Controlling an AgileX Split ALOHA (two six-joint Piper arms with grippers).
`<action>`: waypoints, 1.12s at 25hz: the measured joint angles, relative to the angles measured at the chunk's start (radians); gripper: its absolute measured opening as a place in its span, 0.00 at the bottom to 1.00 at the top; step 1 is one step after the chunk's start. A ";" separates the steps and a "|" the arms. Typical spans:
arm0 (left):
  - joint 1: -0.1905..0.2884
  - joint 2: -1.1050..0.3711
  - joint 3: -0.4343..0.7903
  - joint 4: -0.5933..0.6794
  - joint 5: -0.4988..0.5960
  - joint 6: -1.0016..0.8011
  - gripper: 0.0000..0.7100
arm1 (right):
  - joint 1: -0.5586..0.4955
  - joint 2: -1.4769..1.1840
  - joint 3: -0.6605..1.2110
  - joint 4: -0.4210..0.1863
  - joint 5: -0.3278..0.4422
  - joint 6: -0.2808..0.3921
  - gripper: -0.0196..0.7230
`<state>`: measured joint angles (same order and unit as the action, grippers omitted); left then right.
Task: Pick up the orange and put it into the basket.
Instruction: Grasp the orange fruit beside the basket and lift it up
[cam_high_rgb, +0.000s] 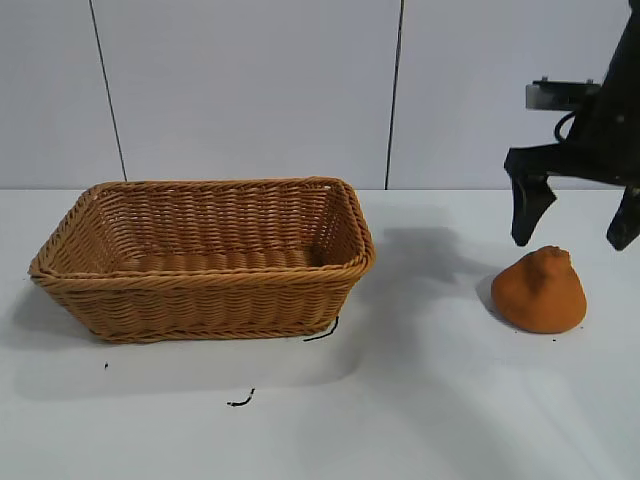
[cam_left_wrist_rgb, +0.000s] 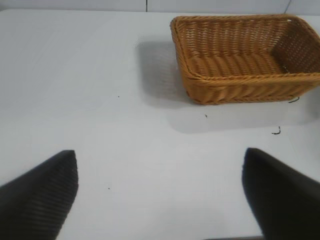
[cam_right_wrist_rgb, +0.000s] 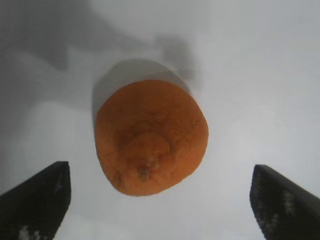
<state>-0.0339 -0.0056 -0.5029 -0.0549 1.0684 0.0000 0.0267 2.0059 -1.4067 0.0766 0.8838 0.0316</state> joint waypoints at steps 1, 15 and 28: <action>0.000 0.000 0.000 0.000 0.000 0.000 0.90 | 0.000 0.024 0.000 0.001 -0.010 -0.001 0.96; 0.000 0.000 0.000 0.000 0.000 0.000 0.90 | 0.000 0.115 0.000 0.031 -0.054 -0.023 0.34; 0.000 0.000 0.000 0.000 0.000 0.000 0.90 | 0.000 -0.056 -0.230 0.027 0.081 -0.037 0.16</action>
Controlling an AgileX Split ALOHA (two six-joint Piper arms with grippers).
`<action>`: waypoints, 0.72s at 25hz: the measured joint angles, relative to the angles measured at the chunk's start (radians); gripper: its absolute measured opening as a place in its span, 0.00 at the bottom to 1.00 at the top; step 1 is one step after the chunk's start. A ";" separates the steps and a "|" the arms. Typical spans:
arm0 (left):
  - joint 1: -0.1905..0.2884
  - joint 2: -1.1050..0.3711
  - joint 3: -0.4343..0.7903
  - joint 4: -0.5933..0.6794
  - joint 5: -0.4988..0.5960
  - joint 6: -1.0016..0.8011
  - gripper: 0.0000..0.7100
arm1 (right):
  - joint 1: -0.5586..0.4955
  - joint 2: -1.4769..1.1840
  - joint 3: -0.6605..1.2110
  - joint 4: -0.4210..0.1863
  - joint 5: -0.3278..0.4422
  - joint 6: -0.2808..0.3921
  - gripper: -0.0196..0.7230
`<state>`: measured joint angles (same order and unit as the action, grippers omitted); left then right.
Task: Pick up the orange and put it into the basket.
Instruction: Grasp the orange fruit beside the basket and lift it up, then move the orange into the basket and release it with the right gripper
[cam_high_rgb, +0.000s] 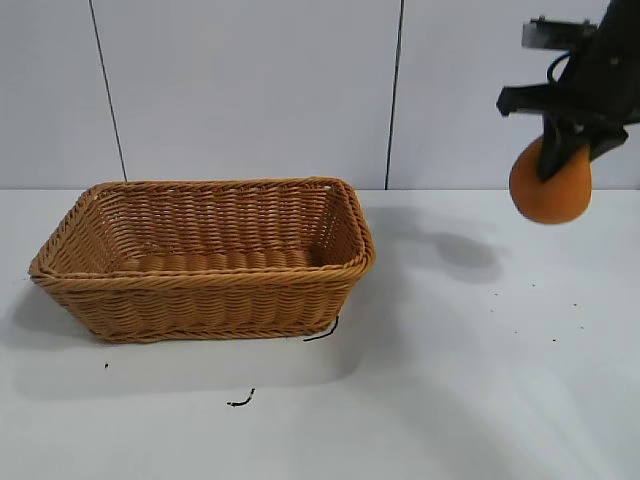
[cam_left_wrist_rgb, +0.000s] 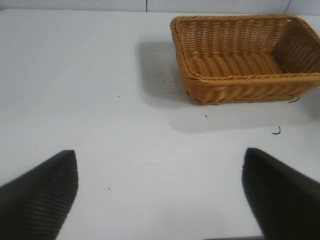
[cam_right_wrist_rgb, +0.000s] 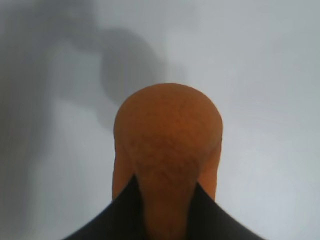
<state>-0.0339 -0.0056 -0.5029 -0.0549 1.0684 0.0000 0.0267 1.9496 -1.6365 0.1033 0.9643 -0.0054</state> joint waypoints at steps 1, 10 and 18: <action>0.000 0.000 0.000 0.000 0.000 0.000 0.90 | 0.000 -0.003 -0.027 0.000 0.018 0.000 0.16; 0.000 0.000 0.000 0.000 0.000 0.000 0.90 | 0.032 -0.003 -0.157 0.008 0.091 0.005 0.16; 0.000 0.000 0.000 0.000 0.000 0.000 0.90 | 0.253 -0.003 -0.159 0.011 0.042 0.035 0.16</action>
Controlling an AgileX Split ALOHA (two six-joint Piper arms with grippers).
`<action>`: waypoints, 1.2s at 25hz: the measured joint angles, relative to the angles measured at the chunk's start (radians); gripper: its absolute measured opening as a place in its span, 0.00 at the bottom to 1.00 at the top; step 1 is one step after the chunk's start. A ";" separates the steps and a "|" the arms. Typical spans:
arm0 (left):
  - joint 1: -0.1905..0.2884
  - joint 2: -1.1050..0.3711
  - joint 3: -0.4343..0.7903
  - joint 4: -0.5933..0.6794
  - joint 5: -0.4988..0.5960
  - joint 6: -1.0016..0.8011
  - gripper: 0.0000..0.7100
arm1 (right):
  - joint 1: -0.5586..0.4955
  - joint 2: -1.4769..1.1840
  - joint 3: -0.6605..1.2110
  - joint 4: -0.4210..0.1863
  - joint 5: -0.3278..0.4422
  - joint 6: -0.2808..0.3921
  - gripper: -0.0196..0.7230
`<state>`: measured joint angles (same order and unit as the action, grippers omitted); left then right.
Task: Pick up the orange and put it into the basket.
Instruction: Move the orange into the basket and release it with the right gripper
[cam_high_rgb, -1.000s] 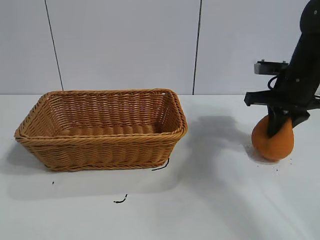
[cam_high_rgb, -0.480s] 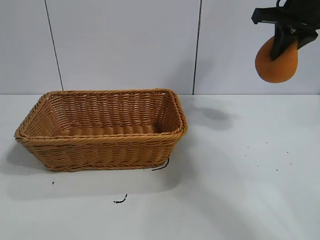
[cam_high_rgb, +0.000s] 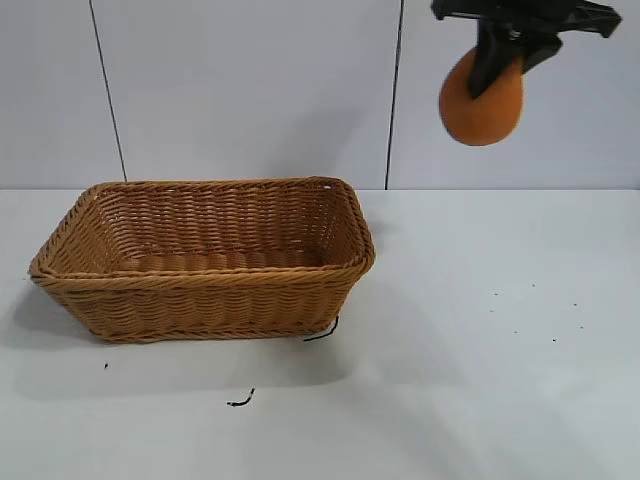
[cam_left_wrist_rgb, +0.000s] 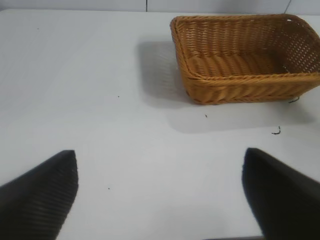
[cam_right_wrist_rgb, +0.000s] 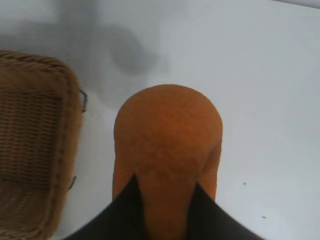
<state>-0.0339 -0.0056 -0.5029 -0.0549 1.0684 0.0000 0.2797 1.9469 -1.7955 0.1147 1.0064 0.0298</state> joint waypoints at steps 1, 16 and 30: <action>0.000 0.000 0.000 0.000 0.000 0.000 0.90 | 0.036 0.000 0.000 0.000 -0.017 0.008 0.16; 0.000 0.000 0.000 0.000 0.001 0.000 0.90 | 0.360 0.184 -0.002 0.008 -0.367 0.067 0.16; 0.000 0.000 0.000 0.000 0.001 0.000 0.90 | 0.360 0.314 -0.003 -0.011 -0.443 0.088 0.71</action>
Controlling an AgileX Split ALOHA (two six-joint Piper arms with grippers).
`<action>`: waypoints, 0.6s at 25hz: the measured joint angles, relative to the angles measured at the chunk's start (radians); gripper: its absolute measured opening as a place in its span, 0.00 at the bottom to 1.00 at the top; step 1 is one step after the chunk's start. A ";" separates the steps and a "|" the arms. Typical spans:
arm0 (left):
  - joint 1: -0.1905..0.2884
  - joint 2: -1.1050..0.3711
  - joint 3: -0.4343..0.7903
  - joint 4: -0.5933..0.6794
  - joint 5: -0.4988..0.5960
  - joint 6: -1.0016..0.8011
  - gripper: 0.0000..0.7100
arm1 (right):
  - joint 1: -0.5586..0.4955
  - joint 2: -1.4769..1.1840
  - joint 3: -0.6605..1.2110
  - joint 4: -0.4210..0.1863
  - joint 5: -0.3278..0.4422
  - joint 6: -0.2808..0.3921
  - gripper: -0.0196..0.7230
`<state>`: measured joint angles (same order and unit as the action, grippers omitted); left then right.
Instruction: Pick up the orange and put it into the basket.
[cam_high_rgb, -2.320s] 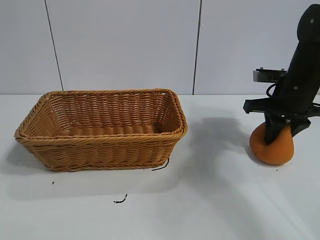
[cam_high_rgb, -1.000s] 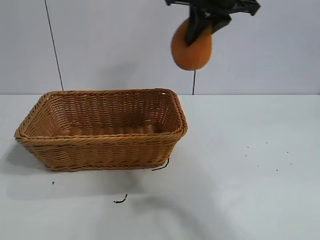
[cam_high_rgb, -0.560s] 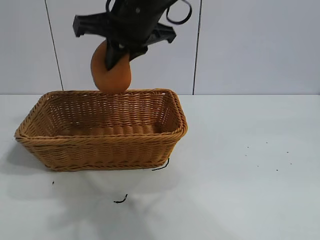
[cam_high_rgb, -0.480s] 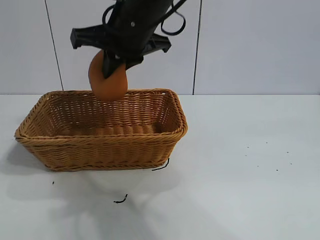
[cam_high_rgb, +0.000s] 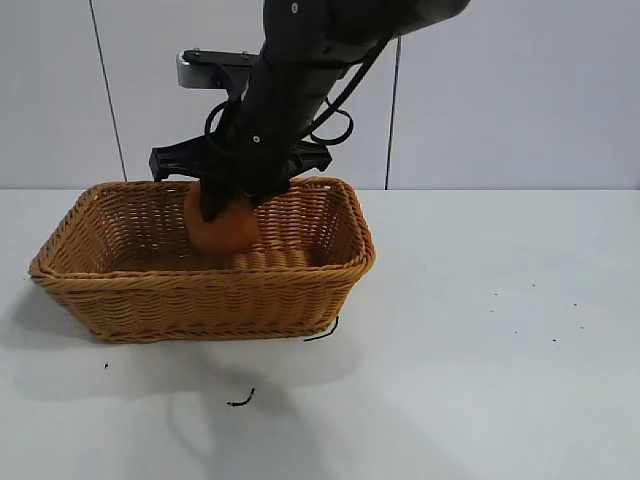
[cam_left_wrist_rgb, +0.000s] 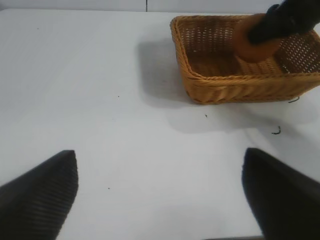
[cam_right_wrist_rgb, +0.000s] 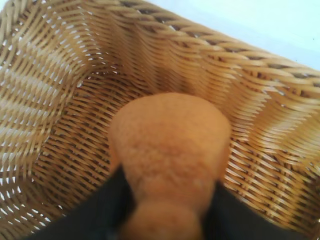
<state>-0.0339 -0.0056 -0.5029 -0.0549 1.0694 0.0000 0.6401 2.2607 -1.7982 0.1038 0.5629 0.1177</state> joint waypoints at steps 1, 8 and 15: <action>0.000 0.000 0.000 0.000 0.000 0.000 0.90 | 0.000 0.000 -0.001 0.000 0.013 0.000 0.79; 0.000 0.000 0.000 0.000 0.000 0.000 0.90 | -0.012 0.000 -0.149 -0.015 0.232 0.000 0.94; 0.000 0.000 0.000 0.000 0.000 0.000 0.90 | -0.109 -0.002 -0.351 -0.035 0.441 0.017 0.94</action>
<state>-0.0339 -0.0056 -0.5029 -0.0549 1.0694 0.0000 0.5307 2.2587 -2.1491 0.0691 1.0040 0.1343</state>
